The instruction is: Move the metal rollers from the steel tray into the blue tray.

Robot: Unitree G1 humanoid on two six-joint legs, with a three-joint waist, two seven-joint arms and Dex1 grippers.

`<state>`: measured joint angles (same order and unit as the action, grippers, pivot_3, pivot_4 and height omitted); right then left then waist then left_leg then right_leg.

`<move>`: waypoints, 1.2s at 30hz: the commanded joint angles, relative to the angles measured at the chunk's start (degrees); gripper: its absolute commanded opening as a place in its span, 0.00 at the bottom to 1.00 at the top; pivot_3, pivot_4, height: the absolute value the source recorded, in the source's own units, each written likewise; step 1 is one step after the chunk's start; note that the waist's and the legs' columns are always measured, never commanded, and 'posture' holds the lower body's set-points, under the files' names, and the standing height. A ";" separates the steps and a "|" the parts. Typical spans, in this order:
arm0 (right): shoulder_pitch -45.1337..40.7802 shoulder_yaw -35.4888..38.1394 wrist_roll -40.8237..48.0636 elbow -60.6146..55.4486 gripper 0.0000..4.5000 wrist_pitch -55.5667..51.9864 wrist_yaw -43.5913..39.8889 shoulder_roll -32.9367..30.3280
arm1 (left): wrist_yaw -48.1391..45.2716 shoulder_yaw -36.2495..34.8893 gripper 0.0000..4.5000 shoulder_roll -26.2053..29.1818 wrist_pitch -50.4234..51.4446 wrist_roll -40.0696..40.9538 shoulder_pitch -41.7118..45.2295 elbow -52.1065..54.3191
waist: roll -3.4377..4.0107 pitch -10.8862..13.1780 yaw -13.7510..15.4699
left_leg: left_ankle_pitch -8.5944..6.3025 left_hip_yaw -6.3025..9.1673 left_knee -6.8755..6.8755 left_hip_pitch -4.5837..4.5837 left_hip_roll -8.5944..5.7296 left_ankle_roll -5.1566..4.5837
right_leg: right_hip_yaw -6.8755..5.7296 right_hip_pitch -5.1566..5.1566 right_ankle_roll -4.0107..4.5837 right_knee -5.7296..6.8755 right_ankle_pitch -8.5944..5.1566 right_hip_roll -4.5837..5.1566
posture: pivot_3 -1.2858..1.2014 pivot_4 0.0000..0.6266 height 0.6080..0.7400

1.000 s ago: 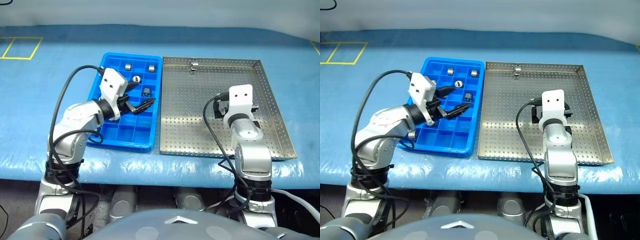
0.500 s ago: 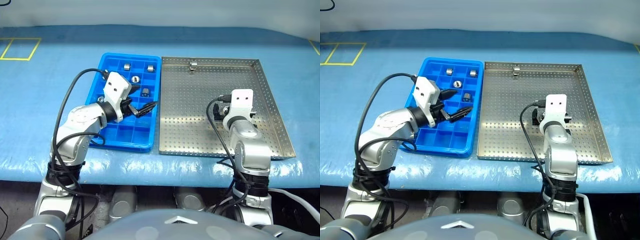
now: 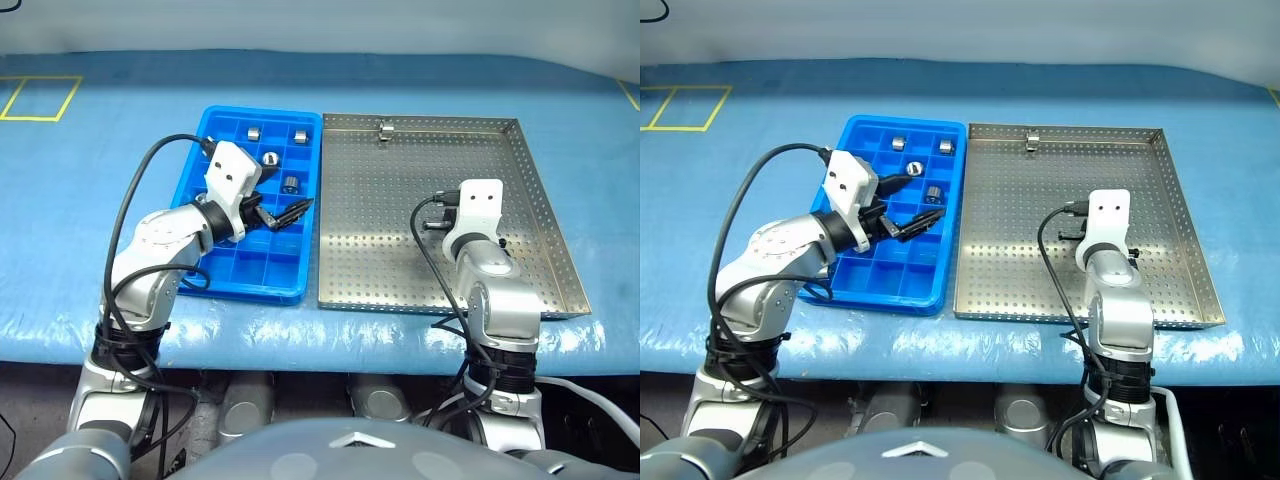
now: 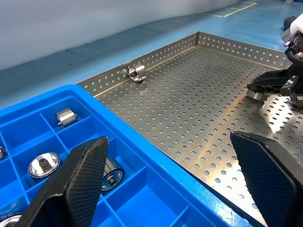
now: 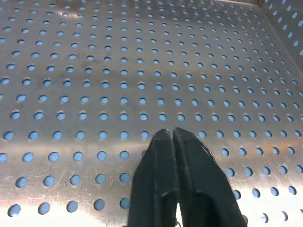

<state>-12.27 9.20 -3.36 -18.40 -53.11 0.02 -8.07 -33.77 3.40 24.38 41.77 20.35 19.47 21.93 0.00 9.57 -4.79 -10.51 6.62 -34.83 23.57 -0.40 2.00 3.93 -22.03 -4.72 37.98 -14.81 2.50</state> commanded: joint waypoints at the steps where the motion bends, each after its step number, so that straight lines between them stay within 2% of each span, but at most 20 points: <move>1: 0.02 -0.43 -0.14 -1.09 0.01 -0.23 0.44 -0.16 | 0.18 -0.18 1.00 0.31 -1.30 -0.07 0.98 0.29 | 0.00 0.00 0.02 | 0.00 0.00 0.00 0.00 0.00 0.00 | 0.00 0.00 0.00 0.00 0.00 0.00 | 0.48 0.24 1.00; 12: -0.87 -0.68 1.21 -4.45 0.01 1.57 0.30 0.67 | 0.54 0.14 1.00 0.04 -2.07 -0.45 0.88 -0.40 | 0.00 0.00 -0.04 | 0.00 0.00 0.02 0.01 0.00 0.00 | 0.00 -0.03 0.00 -0.01 -0.01 0.00 | 0.49 0.24 1.00; 19: -0.83 -5.77 -1.24 -7.26 0.01 -0.42 -0.92 -3.31 | 0.71 0.29 1.00 -0.07 -2.32 -0.19 0.71 -0.60 | 0.00 0.00 0.00 | 0.00 0.00 0.04 0.02 0.00 0.00 | 0.00 -0.04 -0.01 -0.02 -0.02 0.00 | 0.49 0.24 1.00; 26: -1.33 -2.02 -3.30 -5.06 0.49 -1.66 4.26 -1.75 | 1.09 0.51 1.00 -0.27 -2.47 -0.09 0.40 -0.64 | 0.00 0.00 0.11 | 0.00 0.00 0.05 0.03 0.00 0.00 | 0.01 -0.05 -0.01 -0.03 -0.02 0.00 | 0.49 0.24 1.00; 36: -2.65 0.67 -1.02 -2.80 0.49 -2.61 5.26 3.41 | 1.36 0.67 1.00 -0.23 -2.67 -0.01 -0.65 -0.09 | 0.00 0.00 0.12 | 0.00 0.00 0.09 0.02 0.00 0.00 | 0.01 -0.06 0.01 -0.02 -0.02 0.00 | 0.49 0.24 1.00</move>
<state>-14.18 8.49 -5.03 -20.55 -55.70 5.13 -4.90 -32.51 4.36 24.15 40.55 20.32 18.74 20.53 0.00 9.58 -4.67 -10.51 6.62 -34.73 23.59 -0.40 2.00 3.94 -22.09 -4.70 37.96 -14.83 2.50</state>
